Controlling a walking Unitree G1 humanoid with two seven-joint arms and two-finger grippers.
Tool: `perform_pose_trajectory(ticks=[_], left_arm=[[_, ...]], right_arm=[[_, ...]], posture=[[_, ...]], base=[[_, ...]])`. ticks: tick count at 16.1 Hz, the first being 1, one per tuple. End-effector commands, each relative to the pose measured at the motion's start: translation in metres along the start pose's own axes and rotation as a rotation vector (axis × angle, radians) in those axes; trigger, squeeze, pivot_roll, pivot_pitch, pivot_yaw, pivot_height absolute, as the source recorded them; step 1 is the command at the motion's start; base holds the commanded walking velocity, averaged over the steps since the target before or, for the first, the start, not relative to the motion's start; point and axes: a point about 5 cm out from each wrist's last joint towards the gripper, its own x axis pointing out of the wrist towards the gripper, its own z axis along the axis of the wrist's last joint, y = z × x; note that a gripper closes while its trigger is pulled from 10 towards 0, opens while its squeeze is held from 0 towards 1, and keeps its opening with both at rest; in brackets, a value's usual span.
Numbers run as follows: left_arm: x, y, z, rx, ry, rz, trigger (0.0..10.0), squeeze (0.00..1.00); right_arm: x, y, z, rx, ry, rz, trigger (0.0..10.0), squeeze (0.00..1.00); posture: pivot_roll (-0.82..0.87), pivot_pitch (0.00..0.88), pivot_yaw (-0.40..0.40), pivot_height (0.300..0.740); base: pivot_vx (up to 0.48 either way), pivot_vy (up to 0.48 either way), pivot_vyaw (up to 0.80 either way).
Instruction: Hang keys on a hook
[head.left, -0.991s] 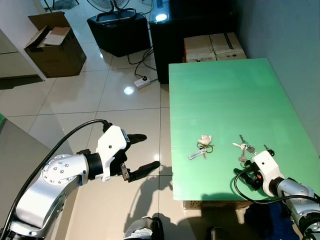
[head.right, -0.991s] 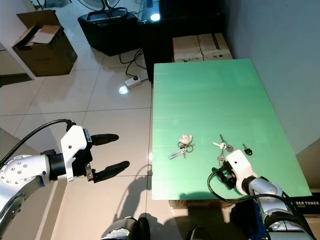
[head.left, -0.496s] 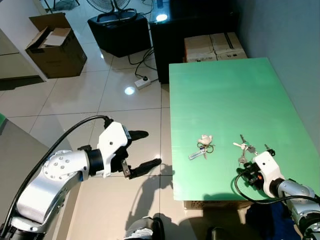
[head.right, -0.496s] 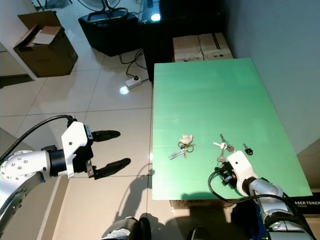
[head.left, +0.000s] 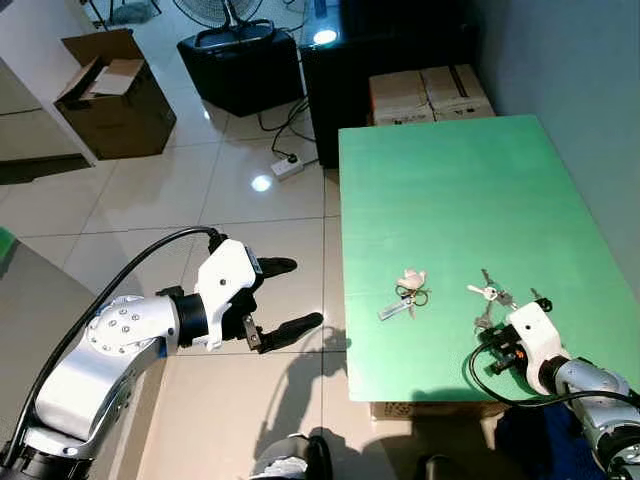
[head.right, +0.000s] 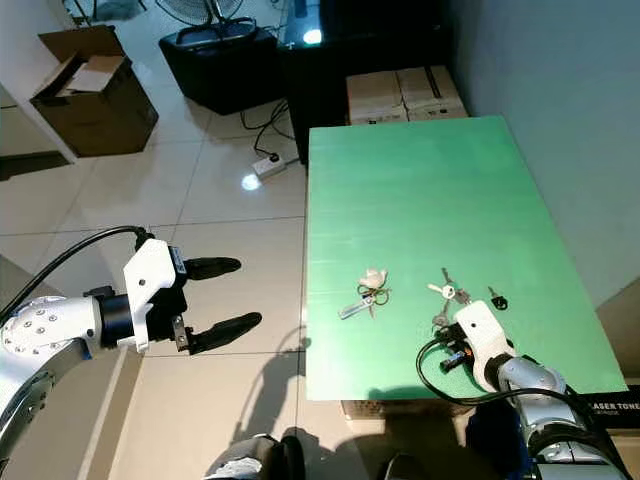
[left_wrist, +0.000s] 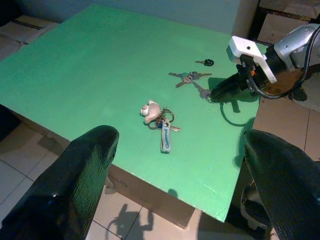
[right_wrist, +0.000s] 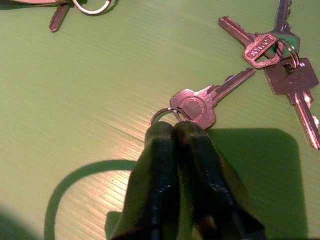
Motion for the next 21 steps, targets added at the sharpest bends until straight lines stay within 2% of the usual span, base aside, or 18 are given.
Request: perform_pose_trajectory(ticks=[1,5,7,10,14,16,18,20,21], left_arm=[[-0.001,0.000,-0.004,-0.005,0.016,-0.008,10.0,0.00],[-0.001,0.000,-0.005,-0.005,0.016,-0.009,10.0,0.00],[-0.002,0.000,-0.006,-0.003,0.018,0.000,10.0,0.00],[-0.002,0.002,-0.006,-0.001,0.019,0.007,10.0,0.00],[0.000,0.003,-0.005,0.004,0.016,0.010,10.0,0.00],[0.001,0.005,-0.004,0.008,0.012,0.018,10.0,0.00],[0.002,0.005,-0.005,0.009,0.011,0.018,10.0,0.00],[0.003,0.005,-0.004,0.010,0.008,0.023,10.0,0.00],[0.004,0.005,-0.004,0.010,0.007,0.022,10.0,0.00]], right_arm=[[0.001,0.005,-0.007,0.017,0.029,0.004,0.0,0.00],[0.002,-0.001,0.001,0.067,-0.041,-0.095,0.0,0.00],[0.005,-0.004,0.010,0.133,-0.118,-0.195,0.0,0.00],[0.011,0.001,0.022,0.188,-0.214,-0.245,0.0,0.00],[0.018,0.012,0.036,0.188,-0.312,-0.246,0.0,0.00],[0.021,0.015,0.050,0.152,-0.373,-0.299,0.0,0.00],[0.022,0.020,0.052,0.089,-0.366,-0.323,0.0,0.00],[0.024,0.025,0.046,0.078,-0.312,-0.359,0.2,0.00],[0.026,0.033,0.044,0.086,-0.307,-0.381,10.0,0.00]], posture=[[0.13,0.131,0.190,0.740],[0.13,0.129,0.195,0.740],[0.12,0.122,0.189,0.740],[0.12,0.126,0.190,0.740],[0.12,0.132,0.192,0.740],[0.12,0.130,0.192,0.740],[0.12,0.126,0.190,0.740],[0.11,0.125,0.189,0.740],[0.11,0.127,0.192,0.740]], base=[[0.000,0.000,0.00],[0.000,0.000,0.00],[0.000,0.000,0.00],[0.000,0.000,0.00],[0.000,0.000,0.00],[0.000,0.000,0.00],[0.000,0.000,0.00],[0.000,0.000,0.00],[0.000,0.000,0.00]])
